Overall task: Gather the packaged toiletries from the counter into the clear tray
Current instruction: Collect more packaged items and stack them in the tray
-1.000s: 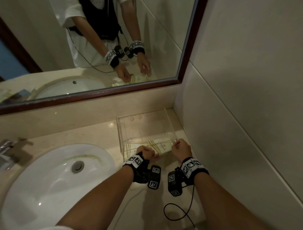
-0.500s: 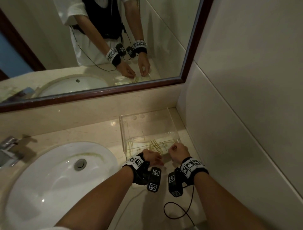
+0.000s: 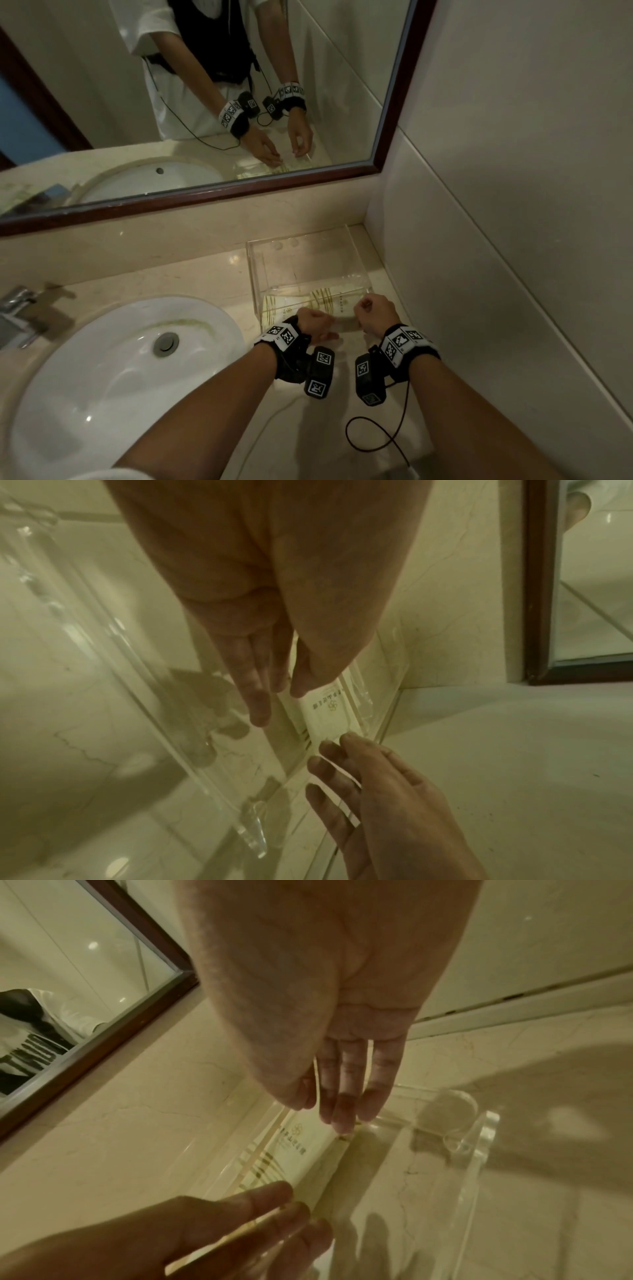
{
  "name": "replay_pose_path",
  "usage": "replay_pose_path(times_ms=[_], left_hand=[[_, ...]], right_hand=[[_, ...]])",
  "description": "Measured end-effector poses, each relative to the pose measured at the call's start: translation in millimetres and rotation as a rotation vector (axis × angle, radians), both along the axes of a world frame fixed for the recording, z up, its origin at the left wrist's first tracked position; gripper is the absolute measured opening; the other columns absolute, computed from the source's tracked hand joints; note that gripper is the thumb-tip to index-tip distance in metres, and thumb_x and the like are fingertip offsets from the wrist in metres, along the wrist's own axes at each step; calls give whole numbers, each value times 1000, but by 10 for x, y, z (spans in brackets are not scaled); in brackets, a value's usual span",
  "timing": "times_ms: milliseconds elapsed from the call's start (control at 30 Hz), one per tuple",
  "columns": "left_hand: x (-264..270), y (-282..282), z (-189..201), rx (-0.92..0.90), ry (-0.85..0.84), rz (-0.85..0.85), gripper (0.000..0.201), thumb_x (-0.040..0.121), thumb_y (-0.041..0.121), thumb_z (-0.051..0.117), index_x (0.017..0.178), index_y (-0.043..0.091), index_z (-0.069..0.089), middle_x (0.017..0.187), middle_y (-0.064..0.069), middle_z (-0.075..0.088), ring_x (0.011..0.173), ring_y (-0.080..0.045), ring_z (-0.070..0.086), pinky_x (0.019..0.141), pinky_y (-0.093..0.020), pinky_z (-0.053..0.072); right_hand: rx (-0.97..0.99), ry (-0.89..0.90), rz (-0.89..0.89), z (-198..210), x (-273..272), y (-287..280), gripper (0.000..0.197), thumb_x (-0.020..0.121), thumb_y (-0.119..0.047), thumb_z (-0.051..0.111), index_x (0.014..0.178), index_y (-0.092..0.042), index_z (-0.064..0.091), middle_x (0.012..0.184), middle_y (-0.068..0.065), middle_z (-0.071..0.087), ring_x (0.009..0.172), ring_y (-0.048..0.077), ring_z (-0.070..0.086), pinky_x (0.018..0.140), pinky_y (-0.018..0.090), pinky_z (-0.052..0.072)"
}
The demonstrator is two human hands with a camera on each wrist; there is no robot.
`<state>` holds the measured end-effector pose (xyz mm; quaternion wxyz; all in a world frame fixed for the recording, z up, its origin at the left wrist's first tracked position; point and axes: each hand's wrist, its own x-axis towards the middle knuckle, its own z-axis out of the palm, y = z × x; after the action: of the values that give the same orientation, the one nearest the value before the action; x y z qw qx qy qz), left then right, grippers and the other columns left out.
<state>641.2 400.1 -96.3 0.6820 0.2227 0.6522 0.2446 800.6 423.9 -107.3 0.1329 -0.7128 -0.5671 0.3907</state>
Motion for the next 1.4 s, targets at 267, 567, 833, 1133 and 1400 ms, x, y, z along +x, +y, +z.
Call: replay_pose_path(times_ms=[267,567,833,1133,1400], left_hand=[[-18,-29,29,3,-49,-6,23,86,-5,60,108,-14,62,103,-23,58,88,-36,62,67,-36,59],[-202,-74,147,85,44,-135,21,89,7,59,106,-5,64,78,-10,64,61,-20,63,53,-28,55],[-708,-217,338,158,116,-61,13,92,13,55,89,5,64,82,-5,64,64,-19,63,56,-28,53],[-1618,-590,592,226,199,88,15,93,14,53,91,5,65,80,-5,62,63,-19,61,51,-25,49],[-2588,-958,840,270,320,168,16,89,7,54,76,9,62,76,-7,61,61,-19,59,55,-26,46]], right_hand=[[4,-18,-5,37,49,-50,21,87,-24,52,85,-8,65,78,13,71,74,31,68,71,43,59],[0,-52,25,156,44,-92,21,85,-26,52,85,-9,64,81,13,71,75,30,69,72,42,59],[47,-31,117,398,-318,-22,14,85,-22,58,83,-9,64,89,12,70,81,29,69,78,43,59],[116,-49,337,803,-1264,-87,18,86,-22,57,69,-18,55,89,14,71,84,32,68,77,43,58],[127,-33,462,1123,-2279,-177,13,87,-26,53,79,-17,59,94,13,69,88,32,67,77,40,57]])
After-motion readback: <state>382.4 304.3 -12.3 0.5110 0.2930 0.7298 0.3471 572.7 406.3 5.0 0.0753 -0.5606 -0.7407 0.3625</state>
